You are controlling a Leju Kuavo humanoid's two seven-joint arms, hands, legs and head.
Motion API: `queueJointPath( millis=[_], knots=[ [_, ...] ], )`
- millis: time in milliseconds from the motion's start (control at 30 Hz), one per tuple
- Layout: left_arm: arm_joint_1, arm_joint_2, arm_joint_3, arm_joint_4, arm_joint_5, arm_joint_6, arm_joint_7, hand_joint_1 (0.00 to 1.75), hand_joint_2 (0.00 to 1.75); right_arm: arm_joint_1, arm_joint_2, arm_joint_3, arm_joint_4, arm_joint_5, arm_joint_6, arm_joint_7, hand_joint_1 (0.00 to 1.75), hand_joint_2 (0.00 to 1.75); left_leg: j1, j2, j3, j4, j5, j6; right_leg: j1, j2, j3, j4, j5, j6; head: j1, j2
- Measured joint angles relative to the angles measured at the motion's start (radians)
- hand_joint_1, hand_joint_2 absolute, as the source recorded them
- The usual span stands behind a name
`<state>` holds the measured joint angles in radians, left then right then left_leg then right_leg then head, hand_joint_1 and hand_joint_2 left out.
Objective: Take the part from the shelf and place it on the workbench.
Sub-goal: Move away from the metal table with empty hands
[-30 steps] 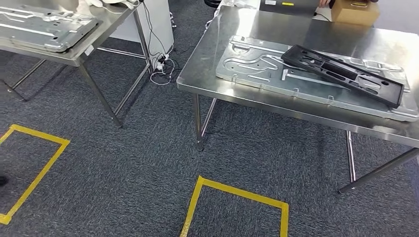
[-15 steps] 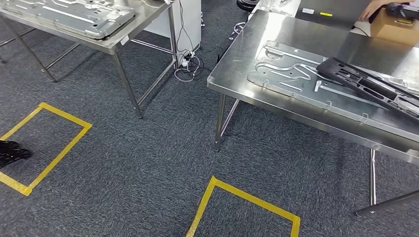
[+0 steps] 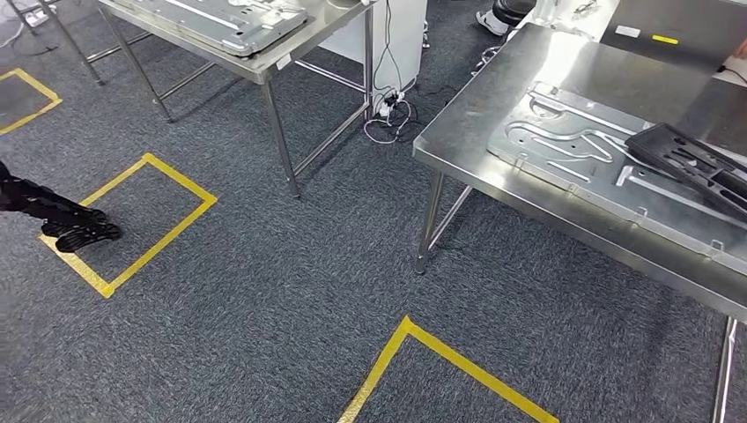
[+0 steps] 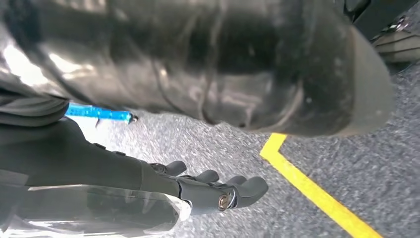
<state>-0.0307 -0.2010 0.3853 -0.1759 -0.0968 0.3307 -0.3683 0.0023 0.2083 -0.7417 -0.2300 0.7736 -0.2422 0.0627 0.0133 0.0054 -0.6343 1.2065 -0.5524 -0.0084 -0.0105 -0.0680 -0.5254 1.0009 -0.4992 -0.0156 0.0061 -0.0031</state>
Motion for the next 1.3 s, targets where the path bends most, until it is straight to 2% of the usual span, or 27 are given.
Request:
queueJointPath(
  millis=[67, 100, 133, 200, 233, 300, 333, 367, 400, 433, 467, 500, 567, 633, 667, 733, 800, 867, 933, 967, 1000, 1067, 1133, 1167, 1233, 1267, 1300],
  knots=[
    [-0.001, 0.000, 0.000, 0.000, -0.004, 0.000, 0.000, 0.00, 0.00, -0.001, 0.000, 0.000, 0.000, 0.000, 0.005, 0.000, 0.00, 0.00, -0.005, 0.036, 0.074, -0.137, 0.047, 0.008, 0.003, -0.019, 0.001, 0.006, -0.006, 0.008, 0.000, 0.000],
    [-0.003, 0.000, 0.000, 0.000, -0.006, 0.000, 0.000, 0.00, 0.00, -0.001, 0.000, -0.001, 0.000, 0.000, 0.006, 0.000, 0.00, 0.00, -0.008, 0.048, 0.095, -0.178, 0.056, 0.014, 0.005, -0.027, 0.002, 0.009, -0.008, 0.013, 0.000, 0.000],
    [-0.004, 0.000, 0.000, 0.000, -0.008, 0.000, 0.000, 0.00, 0.00, -0.001, 0.000, -0.001, 0.000, 0.000, 0.007, 0.000, 0.00, 0.00, -0.011, 0.052, 0.101, -0.193, 0.055, 0.019, 0.007, -0.035, 0.003, 0.010, -0.009, 0.018, 0.001, 0.000],
    [-0.002, -0.001, 0.000, 0.000, -0.009, 0.001, -0.001, 0.00, 0.00, -0.004, -0.001, -0.002, 0.000, 0.000, 0.009, 0.000, 0.00, 0.00, -0.011, 0.034, 0.097, -0.196, 0.061, 0.031, 0.008, -0.047, 0.005, 0.010, -0.009, 0.028, 0.001, 0.000],
    [0.000, -0.001, 0.000, 0.000, -0.009, 0.002, -0.001, 0.00, 0.00, -0.006, -0.001, -0.002, 0.000, 0.000, 0.009, 0.000, 0.00, 0.00, -0.009, 0.026, 0.097, -0.201, 0.065, 0.037, 0.006, -0.037, 0.006, 0.015, -0.015, 0.034, 0.001, 0.000],
    [0.000, -0.003, 0.000, 0.000, -0.009, 0.002, 0.000, 0.00, 0.00, -0.005, -0.002, -0.002, 0.000, 0.000, 0.010, 0.000, 0.00, 0.00, -0.004, 0.010, 0.097, -0.209, 0.074, 0.052, 0.002, 0.010, -0.016, 0.071, -0.059, 0.044, 0.001, 0.000],
    [-0.001, -0.004, 0.000, 0.000, -0.009, 0.002, 0.000, 0.00, 0.00, -0.003, -0.003, -0.002, 0.000, 0.000, 0.010, 0.000, 0.00, 0.00, -0.004, 0.003, 0.095, -0.210, 0.077, 0.056, -0.001, 0.038, -0.040, 0.126, -0.094, 0.047, 0.001, 0.000],
    [-0.002, -0.004, 0.000, 0.000, -0.009, 0.003, 0.000, 0.00, 0.00, -0.001, -0.004, -0.002, 0.000, 0.000, 0.010, 0.000, 0.00, 0.00, -0.003, -0.006, 0.092, -0.209, 0.079, 0.058, -0.002, 0.054, -0.070, 0.192, -0.128, 0.049, 0.001, 0.000],
    [-0.003, -0.004, 0.000, 0.000, -0.009, 0.003, 0.000, 0.00, 0.00, 0.000, -0.004, -0.003, 0.000, 0.000, 0.010, 0.000, 0.00, 0.00, -0.004, -0.017, 0.090, -0.209, 0.081, 0.059, -0.003, 0.060, -0.098, 0.251, -0.150, 0.050, 0.001, 0.000],
    [-0.002, -0.005, 0.000, 0.000, -0.009, 0.003, 0.000, 0.00, 0.00, 0.001, -0.004, -0.003, 0.000, 0.000, 0.010, 0.000, 0.00, 0.00, -0.004, -0.028, 0.089, -0.209, 0.082, 0.059, -0.003, 0.063, -0.114, 0.283, -0.154, 0.051, 0.001, 0.000],
    [-0.002, -0.005, 0.000, 0.000, -0.010, 0.003, 0.000, 0.00, 0.00, 0.001, -0.005, -0.003, 0.000, 0.000, 0.010, 0.000, 0.00, 0.00, -0.004, -0.040, 0.089, -0.208, 0.082, 0.059, -0.004, 0.064, -0.114, 0.282, -0.138, 0.051, 0.001, 0.000],
    [-0.001, -0.005, 0.000, 0.000, -0.010, 0.003, 0.000, 0.00, 0.00, 0.002, -0.005, -0.003, 0.000, 0.001, 0.011, 0.000, 0.00, 0.00, -0.004, -0.053, 0.090, -0.207, 0.083, 0.058, -0.004, 0.067, -0.096, 0.244, -0.106, 0.049, 0.001, 0.000],
    [-0.002, -0.006, 0.000, 0.000, -0.011, 0.003, 0.001, 0.00, 0.00, 0.003, -0.006, -0.004, 0.000, 0.002, 0.012, 0.000, 0.00, 0.00, -0.005, -0.077, 0.090, -0.202, 0.082, 0.054, -0.005, 0.104, -0.035, 0.105, -0.035, 0.040, 0.001, 0.000],
    [-0.005, -0.007, 0.000, 0.000, -0.011, 0.003, 0.001, 0.00, 0.00, 0.005, -0.009, -0.006, 0.001, 0.002, 0.014, 0.000, 0.00, 0.00, -0.005, -0.099, 0.083, -0.197, 0.083, 0.043, -0.004, 0.141, 0.001, 0.018, -0.006, 0.032, 0.001, 0.000],
    [-0.006, -0.008, 0.000, 0.000, -0.012, 0.003, 0.001, 0.00, 0.00, 0.005, -0.010, -0.007, 0.001, 0.002, 0.015, 0.000, 0.00, 0.00, -0.004, -0.108, 0.079, -0.197, 0.085, 0.036, -0.002, 0.145, 0.002, 0.012, -0.009, 0.030, 0.001, 0.000],
    [-0.004, -0.008, 0.000, 0.000, -0.011, 0.003, 0.002, 0.00, 0.00, 0.002, -0.011, -0.008, 0.000, 0.003, 0.018, 0.000, 0.00, 0.00, -0.001, -0.119, 0.073, -0.196, 0.087, 0.023, -0.002, 0.125, 0.003, 0.006, -0.005, 0.022, 0.001, 0.000],
    [-0.002, -0.008, 0.000, 0.000, -0.011, 0.003, 0.003, 0.00, 0.00, 0.003, -0.012, -0.008, 0.000, 0.005, 0.022, 0.000, 0.00, 0.00, -0.002, -0.084, 0.053, -0.159, 0.060, 0.014, -0.006, 0.099, 0.006, -0.003, 0.001, 0.007, 0.000, 0.000],
    [-0.004, -0.007, 0.000, 0.000, -0.011, 0.004, 0.004, 0.00, 0.00, 0.006, -0.012, -0.008, 0.000, 0.005, 0.024, 0.000, 0.00, 0.00, -0.002, -0.032, 0.002, -0.049, -0.005, 0.008, -0.005, 0.071, 0.005, -0.007, 0.002, -0.002, -0.002, 0.000],
    [-0.004, -0.007, 0.000, 0.000, -0.011, 0.004, 0.004, 0.00, 0.00, 0.008, -0.012, -0.009, 0.000, 0.006, 0.025, 0.000, 0.00, 0.00, 0.000, -0.016, -0.049, 0.067, -0.052, 0.002, -0.002, 0.043, 0.003, -0.005, 0.001, -0.004, -0.002, 0.000],
    [-0.003, -0.007, 0.000, 0.000, -0.011, 0.004, 0.004, 0.00, 0.00, 0.008, -0.012, -0.009, 0.000, 0.006, 0.025, 0.000, 0.00, 0.00, 0.000, -0.013, -0.055, 0.086, -0.052, 0.000, -0.001, 0.029, 0.003, -0.004, 0.000, -0.004, -0.002, 0.000],
    [-0.002, -0.007, 0.000, 0.000, -0.011, 0.004, 0.005, 0.00, 0.00, 0.007, -0.012, -0.009, 0.000, 0.006, 0.025, 0.000, 0.00, 0.00, 0.000, -0.010, -0.040, 0.064, -0.033, 0.000, 0.000, 0.017, 0.003, -0.003, -0.002, -0.003, -0.002, 0.000],
    [-0.001, -0.007, 0.000, 0.000, -0.011, 0.004, 0.005, 0.00, 0.00, 0.006, -0.012, -0.009, 0.000, 0.006, 0.025, 0.000, 0.00, 0.00, -0.001, 0.015, 0.035, -0.069, 0.027, 0.004, 0.000, -0.004, 0.006, 0.002, -0.007, 0.002, -0.002, 0.000],
    [-0.003, -0.007, 0.000, 0.000, -0.011, 0.004, 0.005, 0.00, 0.00, 0.005, -0.012, -0.009, 0.000, 0.006, 0.025, 0.000, 0.00, 0.00, -0.009, 0.044, 0.092, -0.176, 0.056, 0.014, 0.004, -0.021, 0.008, 0.006, -0.012, 0.011, -0.002, 0.000],
    [-0.004, -0.007, 0.000, 0.000, -0.010, 0.004, 0.005, 0.00, 0.00, 0.005, -0.012, -0.009, 0.000, 0.006, 0.025, 0.000, 0.00, 0.00, -0.012, 0.050, 0.099, -0.195, 0.056, 0.019, 0.006, -0.028, 0.009, 0.007, -0.013, 0.015, -0.002, 0.000],
    [-0.001, -0.007, 0.001, 0.000, -0.009, 0.004, 0.006, 0.00, 0.00, 0.001, -0.012, -0.009, 0.000, 0.006, 0.025, 0.000, 0.00, 0.00, -0.013, 0.034, 0.096, -0.199, 0.060, 0.030, 0.007, -0.039, 0.012, 0.006, -0.013, 0.026, -0.002, 0.000],
    [0.000, -0.007, 0.001, 0.000, -0.009, 0.004, 0.007, 0.00, 0.00, -0.001, -0.012, -0.009, 0.000, 0.006, 0.026, 0.001, 0.00, 0.00, -0.011, 0.026, 0.096, -0.203, 0.064, 0.036, 0.006, -0.031, 0.014, 0.009, -0.017, 0.032, -0.001, 0.000],
    [0.001, -0.007, 0.001, 0.000, -0.009, 0.004, 0.007, 0.00, 0.00, -0.002, -0.012, -0.009, 0.000, 0.006, 0.026, 0.001, 0.00, 0.00, -0.008, 0.018, 0.098, -0.208, 0.068, 0.042, 0.004, -0.011, 0.010, 0.023, -0.031, 0.038, -0.001, 0.000]
  ],
)
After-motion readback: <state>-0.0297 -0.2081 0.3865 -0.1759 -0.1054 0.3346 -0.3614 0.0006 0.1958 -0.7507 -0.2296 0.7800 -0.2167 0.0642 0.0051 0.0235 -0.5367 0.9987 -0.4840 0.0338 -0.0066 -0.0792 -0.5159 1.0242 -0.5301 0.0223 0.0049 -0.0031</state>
